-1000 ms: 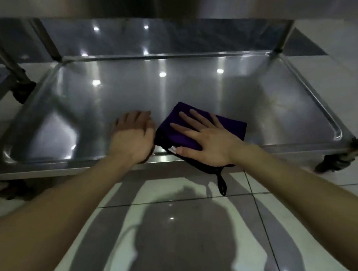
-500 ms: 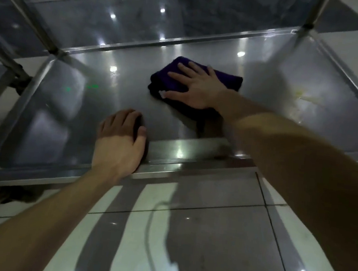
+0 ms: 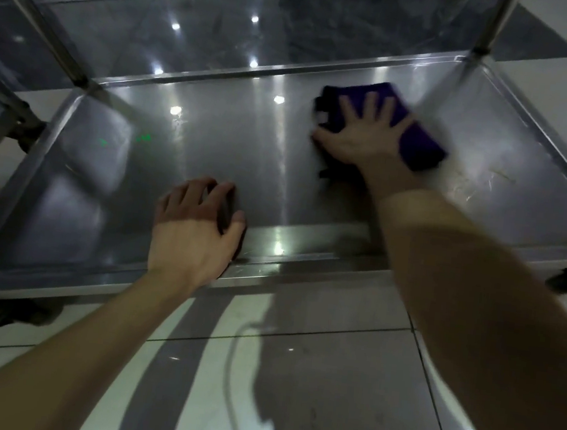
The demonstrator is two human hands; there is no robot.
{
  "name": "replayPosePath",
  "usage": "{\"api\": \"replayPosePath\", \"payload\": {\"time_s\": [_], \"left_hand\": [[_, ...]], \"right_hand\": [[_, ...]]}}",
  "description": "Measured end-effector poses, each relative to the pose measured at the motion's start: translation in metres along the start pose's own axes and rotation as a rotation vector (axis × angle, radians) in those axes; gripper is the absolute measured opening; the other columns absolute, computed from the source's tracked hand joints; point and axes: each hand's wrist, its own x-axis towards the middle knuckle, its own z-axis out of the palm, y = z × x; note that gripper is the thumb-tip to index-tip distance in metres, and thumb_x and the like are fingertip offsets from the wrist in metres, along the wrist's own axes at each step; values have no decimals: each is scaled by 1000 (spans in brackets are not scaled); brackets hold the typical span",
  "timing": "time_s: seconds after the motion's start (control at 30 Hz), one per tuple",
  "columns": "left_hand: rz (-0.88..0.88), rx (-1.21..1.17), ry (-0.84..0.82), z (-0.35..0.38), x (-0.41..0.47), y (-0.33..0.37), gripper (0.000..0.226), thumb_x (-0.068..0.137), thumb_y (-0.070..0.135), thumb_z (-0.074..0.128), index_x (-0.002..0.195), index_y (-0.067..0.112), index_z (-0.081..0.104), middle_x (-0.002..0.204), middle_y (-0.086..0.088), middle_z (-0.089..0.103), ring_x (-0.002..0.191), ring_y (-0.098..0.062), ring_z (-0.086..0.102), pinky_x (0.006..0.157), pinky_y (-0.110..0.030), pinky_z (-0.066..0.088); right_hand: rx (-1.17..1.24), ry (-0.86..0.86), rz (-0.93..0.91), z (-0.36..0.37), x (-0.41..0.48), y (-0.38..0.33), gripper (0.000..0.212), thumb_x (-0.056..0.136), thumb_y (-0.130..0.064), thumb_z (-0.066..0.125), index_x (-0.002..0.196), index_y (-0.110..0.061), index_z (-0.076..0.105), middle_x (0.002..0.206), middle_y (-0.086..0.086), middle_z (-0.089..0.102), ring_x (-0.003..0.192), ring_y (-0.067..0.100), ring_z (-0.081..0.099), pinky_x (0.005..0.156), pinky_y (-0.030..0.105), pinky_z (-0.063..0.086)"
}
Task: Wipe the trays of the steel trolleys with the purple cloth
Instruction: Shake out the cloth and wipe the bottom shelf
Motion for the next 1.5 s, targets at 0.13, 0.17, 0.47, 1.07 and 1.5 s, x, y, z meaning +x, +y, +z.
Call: {"api": "replayPosePath", "payload": {"time_s": [0.13, 0.17, 0.47, 1.07, 1.5], "left_hand": [[2, 0, -7, -2, 0, 0, 57, 96, 56, 49, 142, 27, 65, 145, -3, 61, 134, -32, 54, 113, -49, 40], [2, -1, -6, -2, 0, 0, 56, 96, 56, 49, 141, 27, 65, 145, -3, 62, 134, -31, 54, 113, -49, 41], [-12, -17, -20, 0, 2, 0, 57, 96, 64, 45, 142, 35, 63, 145, -1, 60, 133, -33, 53, 112, -53, 42], [-4, 14, -26, -10, -2, 11, 49, 92, 57, 47, 130, 31, 66, 137, -7, 62, 124, -39, 58, 105, -54, 46], [65, 58, -502, -46, 63, 88, 124, 62, 103, 64, 166, 48, 25, 172, -3, 32, 156, -37, 33, 124, -54, 36]], "right_hand": [[-50, -58, -407, 31, -43, -99, 86, 98, -85, 27, 172, -46, 7, 182, 5, -9, 166, 38, -14, 124, 75, -11], [-44, -77, -491, 35, -51, -106, 84, 98, -84, 24, 172, -47, 8, 182, 2, -9, 166, 35, -15, 124, 73, -14], [23, -79, -432, 7, -51, 53, 74, 102, -82, 30, 169, -53, 16, 181, -15, -1, 167, 13, -10, 132, 54, -13], [-39, -125, -435, 38, -137, -9, 69, 109, -68, 24, 171, -48, 4, 182, -6, -12, 166, 24, -19, 127, 62, -21], [78, -37, -121, 13, -133, 148, 69, 106, -72, 26, 170, -53, 9, 181, -13, -6, 166, 15, -14, 131, 55, -17]]}}
